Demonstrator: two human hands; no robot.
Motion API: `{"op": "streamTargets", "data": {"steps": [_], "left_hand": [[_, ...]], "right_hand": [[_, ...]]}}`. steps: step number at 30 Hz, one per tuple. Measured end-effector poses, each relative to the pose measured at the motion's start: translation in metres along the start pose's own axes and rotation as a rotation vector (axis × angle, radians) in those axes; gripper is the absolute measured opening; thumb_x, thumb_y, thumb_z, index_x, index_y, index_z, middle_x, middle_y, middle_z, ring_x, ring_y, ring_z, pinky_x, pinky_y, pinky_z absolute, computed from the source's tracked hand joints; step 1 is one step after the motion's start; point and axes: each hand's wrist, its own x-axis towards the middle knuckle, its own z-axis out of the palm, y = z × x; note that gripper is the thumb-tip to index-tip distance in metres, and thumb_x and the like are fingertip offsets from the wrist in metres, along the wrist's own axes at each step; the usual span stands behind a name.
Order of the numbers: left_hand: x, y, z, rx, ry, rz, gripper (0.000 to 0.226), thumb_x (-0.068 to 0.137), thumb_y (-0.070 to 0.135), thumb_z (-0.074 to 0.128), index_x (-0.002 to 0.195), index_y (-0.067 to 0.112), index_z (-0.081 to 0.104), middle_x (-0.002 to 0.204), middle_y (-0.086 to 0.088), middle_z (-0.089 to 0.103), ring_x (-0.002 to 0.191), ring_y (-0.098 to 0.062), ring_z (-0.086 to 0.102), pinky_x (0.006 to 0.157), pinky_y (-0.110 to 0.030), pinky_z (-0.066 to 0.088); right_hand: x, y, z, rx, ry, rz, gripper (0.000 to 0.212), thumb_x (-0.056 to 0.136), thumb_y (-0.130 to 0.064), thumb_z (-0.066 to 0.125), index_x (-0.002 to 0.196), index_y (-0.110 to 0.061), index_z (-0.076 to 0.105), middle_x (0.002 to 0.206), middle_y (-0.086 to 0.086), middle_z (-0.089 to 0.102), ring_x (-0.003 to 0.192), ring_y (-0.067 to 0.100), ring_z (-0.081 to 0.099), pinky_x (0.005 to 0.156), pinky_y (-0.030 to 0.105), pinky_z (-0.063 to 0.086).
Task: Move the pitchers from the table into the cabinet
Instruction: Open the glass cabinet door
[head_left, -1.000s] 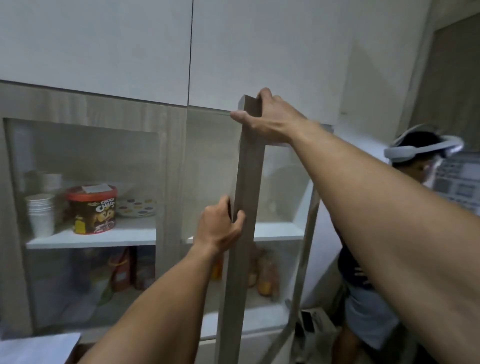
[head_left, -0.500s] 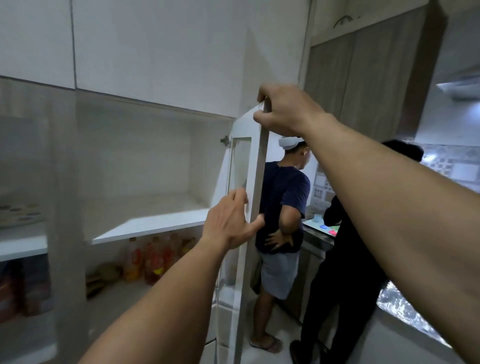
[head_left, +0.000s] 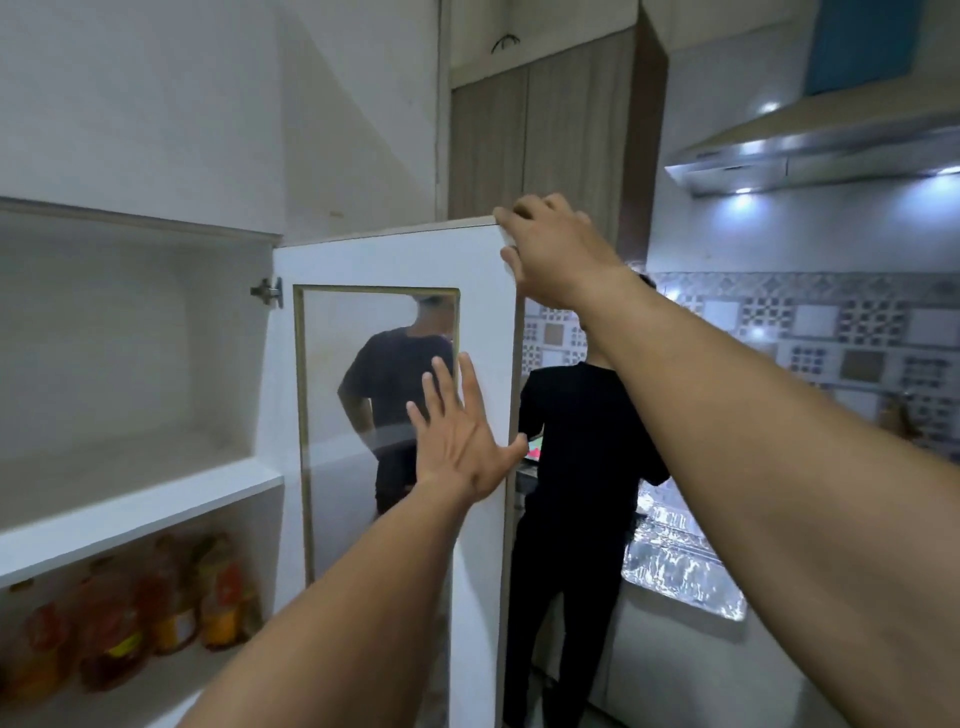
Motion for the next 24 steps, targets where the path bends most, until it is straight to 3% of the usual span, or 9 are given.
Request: {"op": "streamTargets", "data": {"steps": [4, 14, 24], "left_hand": [[0.028, 0.026, 0.034, -0.008, 0.002, -0.002, 0.122, 0.075, 0.081, 0.04, 0.145, 0.016, -0.037, 0.156, -0.019, -0.032, 0.146, -0.039, -0.023, 0.116, -0.061, -0.004], [0.086, 0.06, 0.101, -0.02, 0.005, -0.051, 0.122, 0.079, 0.076, 0.045, 0.14, 0.016, -0.043, 0.155, -0.021, -0.034, 0.145, -0.04, -0.025, 0.115, -0.065, -0.002], [0.11, 0.065, 0.121, 0.006, -0.023, -0.035, 0.123, 0.078, 0.078, 0.045, 0.142, 0.018, -0.042, 0.154, -0.019, -0.036, 0.144, -0.041, -0.026, 0.112, -0.066, -0.003]], "right_hand": [[0.013, 0.036, 0.029, -0.045, -0.033, 0.058, 0.056, 0.103, -0.022, 0.043, 0.156, -0.011, 0.03, 0.154, 0.013, 0.041, 0.136, 0.038, 0.038, 0.104, 0.053, 0.039], [0.043, 0.093, 0.091, 0.007, -0.019, 0.139, 0.06, 0.097, -0.004, 0.05, 0.155, -0.01, 0.032, 0.153, 0.012, 0.043, 0.137, 0.036, 0.039, 0.106, 0.049, 0.039], [0.053, 0.114, 0.115, -0.009, -0.088, 0.163, 0.074, 0.093, 0.002, 0.051, 0.159, -0.01, 0.021, 0.158, 0.012, 0.035, 0.141, 0.036, 0.034, 0.108, 0.052, 0.037]]}}
